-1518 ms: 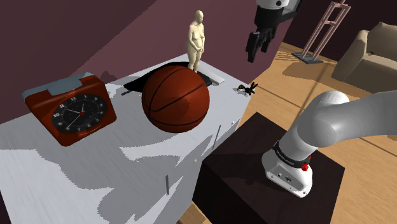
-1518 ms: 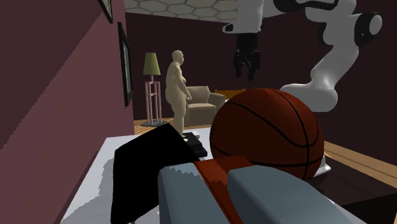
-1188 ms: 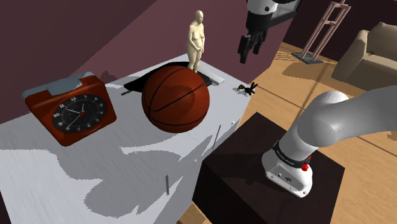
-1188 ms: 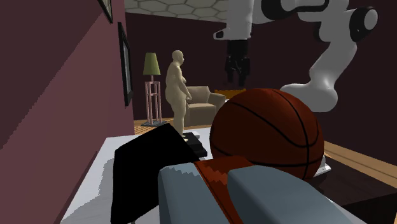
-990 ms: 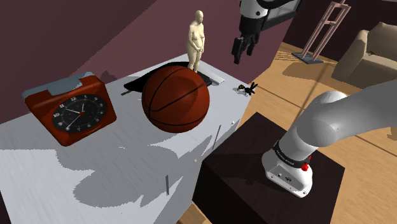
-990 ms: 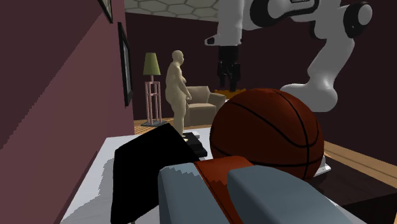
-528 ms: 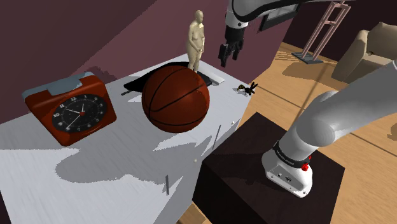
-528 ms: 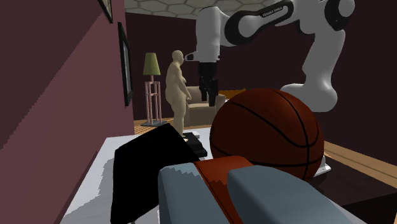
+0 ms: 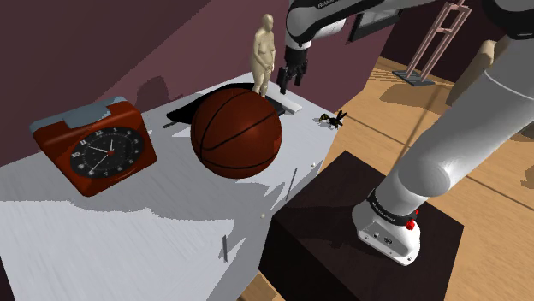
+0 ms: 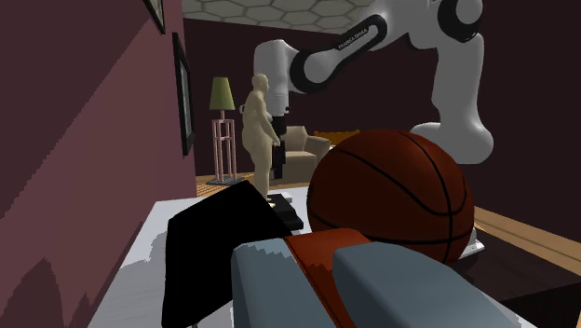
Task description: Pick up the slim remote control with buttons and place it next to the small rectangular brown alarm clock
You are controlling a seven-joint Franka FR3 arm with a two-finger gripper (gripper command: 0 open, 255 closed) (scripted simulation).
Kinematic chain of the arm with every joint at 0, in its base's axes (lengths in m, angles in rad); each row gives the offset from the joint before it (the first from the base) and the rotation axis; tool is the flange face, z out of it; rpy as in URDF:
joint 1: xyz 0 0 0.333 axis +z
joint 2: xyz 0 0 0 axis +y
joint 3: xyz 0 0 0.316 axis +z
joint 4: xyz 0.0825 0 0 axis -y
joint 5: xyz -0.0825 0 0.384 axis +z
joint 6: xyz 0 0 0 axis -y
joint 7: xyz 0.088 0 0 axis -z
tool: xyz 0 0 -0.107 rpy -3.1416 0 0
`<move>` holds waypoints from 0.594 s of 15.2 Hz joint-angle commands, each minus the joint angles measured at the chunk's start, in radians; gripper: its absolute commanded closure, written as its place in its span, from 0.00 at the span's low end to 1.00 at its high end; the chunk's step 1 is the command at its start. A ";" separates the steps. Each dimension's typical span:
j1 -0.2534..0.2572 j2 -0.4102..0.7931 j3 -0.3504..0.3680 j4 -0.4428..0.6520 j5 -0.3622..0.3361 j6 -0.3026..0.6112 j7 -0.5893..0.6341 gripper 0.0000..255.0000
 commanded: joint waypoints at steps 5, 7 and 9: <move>-0.012 0.202 -0.010 0.148 0.055 0.059 -0.060 0.00; -0.013 0.215 -0.010 0.136 0.057 0.084 -0.061 0.00; -0.014 0.229 -0.010 0.124 0.058 0.109 -0.062 0.00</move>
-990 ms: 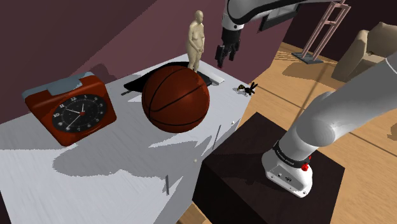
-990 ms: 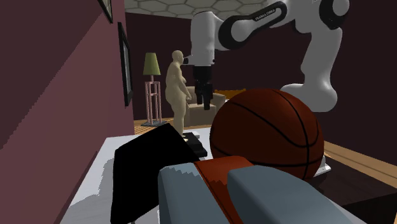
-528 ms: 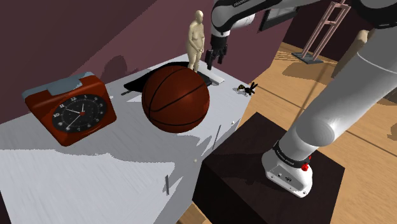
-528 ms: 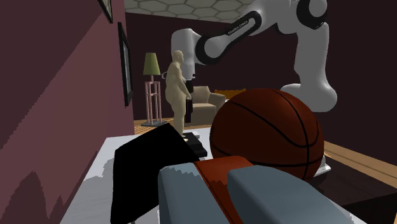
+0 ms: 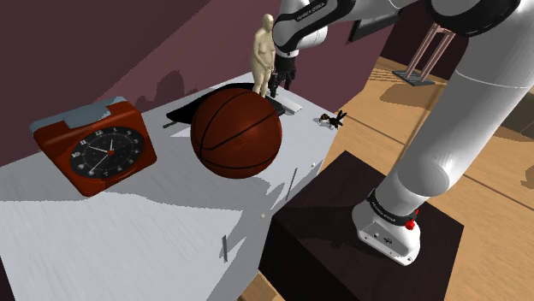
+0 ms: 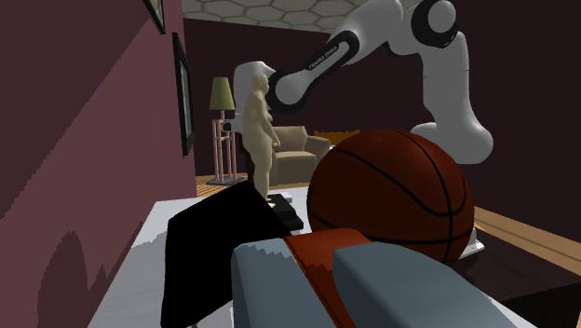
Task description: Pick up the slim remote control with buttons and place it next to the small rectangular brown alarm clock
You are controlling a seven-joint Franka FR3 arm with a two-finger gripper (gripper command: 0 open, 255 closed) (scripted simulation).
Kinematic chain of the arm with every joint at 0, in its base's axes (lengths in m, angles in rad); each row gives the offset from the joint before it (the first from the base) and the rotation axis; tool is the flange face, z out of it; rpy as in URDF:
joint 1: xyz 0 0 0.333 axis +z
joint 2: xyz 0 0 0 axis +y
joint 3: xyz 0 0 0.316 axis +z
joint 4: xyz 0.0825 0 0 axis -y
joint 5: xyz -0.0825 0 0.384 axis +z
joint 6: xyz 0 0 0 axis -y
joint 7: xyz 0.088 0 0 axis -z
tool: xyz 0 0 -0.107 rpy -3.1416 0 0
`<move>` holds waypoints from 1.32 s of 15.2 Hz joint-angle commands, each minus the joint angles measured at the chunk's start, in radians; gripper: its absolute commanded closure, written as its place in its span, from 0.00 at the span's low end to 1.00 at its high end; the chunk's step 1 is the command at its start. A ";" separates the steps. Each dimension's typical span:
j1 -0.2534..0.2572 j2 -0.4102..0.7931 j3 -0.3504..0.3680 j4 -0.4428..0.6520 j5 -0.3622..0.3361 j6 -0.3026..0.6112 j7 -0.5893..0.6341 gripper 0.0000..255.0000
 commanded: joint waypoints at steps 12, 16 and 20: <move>-0.001 0.048 -0.004 -0.021 0.006 0.062 -0.008 1.00; -0.001 0.046 -0.004 -0.021 0.006 0.060 -0.008 1.00; 0.000 0.047 -0.004 -0.023 0.006 0.062 -0.007 1.00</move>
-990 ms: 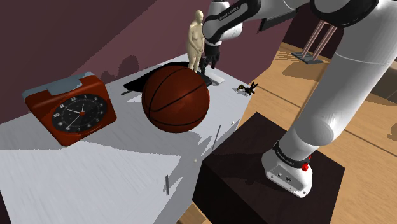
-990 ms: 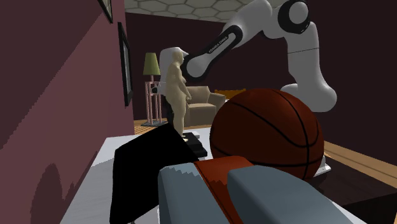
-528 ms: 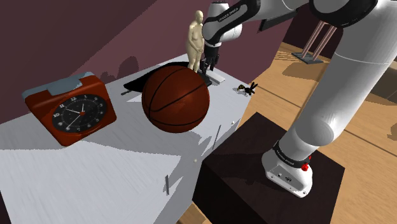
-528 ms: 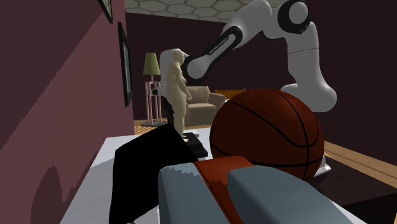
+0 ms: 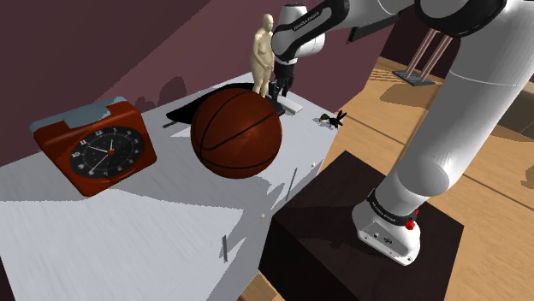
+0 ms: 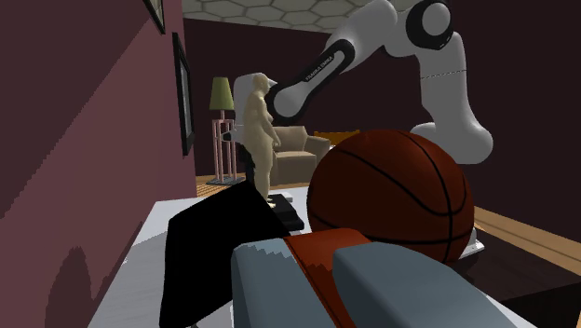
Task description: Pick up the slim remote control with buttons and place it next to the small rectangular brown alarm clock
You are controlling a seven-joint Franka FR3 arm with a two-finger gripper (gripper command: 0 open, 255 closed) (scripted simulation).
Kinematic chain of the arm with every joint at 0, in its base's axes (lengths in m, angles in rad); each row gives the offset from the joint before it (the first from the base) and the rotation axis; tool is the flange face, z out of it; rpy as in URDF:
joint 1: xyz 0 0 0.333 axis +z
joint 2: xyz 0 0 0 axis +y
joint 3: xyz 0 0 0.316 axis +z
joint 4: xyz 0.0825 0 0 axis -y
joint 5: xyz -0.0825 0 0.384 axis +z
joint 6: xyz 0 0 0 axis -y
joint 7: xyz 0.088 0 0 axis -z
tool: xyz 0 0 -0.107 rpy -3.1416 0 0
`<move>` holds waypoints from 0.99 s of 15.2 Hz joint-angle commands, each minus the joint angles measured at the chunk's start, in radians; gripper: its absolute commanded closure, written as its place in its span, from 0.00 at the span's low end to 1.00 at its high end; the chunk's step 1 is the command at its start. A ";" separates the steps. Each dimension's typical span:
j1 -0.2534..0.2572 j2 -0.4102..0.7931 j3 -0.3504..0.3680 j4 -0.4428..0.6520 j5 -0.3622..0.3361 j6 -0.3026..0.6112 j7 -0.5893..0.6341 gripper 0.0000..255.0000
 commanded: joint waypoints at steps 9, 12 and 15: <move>0.006 -0.058 0.001 0.037 -0.009 -0.101 0.009 1.00; 0.006 -0.076 0.001 0.056 -0.011 -0.138 0.010 1.00; 0.007 -0.093 0.001 0.077 -0.013 -0.176 0.011 1.00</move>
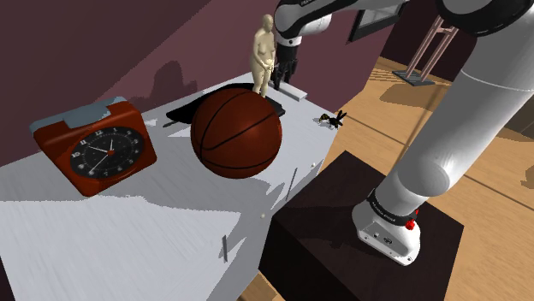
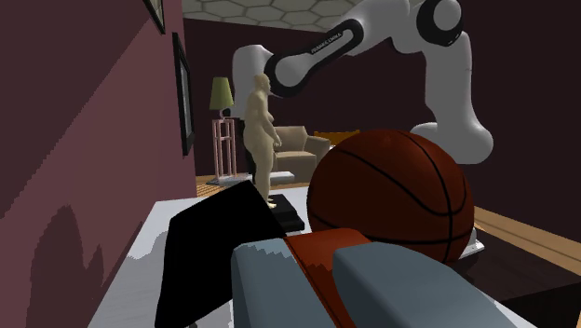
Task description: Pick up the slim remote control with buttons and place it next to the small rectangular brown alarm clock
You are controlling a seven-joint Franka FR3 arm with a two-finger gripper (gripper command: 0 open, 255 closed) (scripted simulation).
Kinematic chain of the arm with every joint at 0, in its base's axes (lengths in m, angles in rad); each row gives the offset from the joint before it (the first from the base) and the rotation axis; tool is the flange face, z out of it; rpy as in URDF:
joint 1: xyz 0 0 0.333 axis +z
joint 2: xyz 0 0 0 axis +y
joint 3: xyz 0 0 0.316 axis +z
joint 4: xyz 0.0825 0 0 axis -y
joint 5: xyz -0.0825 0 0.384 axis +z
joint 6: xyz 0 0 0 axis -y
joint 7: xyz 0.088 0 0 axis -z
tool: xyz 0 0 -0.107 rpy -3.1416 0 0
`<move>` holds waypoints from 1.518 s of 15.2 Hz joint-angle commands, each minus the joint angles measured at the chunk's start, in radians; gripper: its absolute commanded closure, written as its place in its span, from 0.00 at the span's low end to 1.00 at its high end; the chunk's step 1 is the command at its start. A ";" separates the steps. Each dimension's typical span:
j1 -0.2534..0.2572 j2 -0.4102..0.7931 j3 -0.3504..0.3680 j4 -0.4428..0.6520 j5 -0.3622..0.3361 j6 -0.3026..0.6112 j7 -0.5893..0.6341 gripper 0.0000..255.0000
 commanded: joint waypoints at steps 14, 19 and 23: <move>0.002 -0.059 0.000 0.136 -0.006 -0.194 0.003 1.00; 0.002 -0.069 0.001 0.191 -0.007 -0.260 0.003 1.00; 0.002 -0.073 0.001 0.241 -0.007 -0.313 0.003 1.00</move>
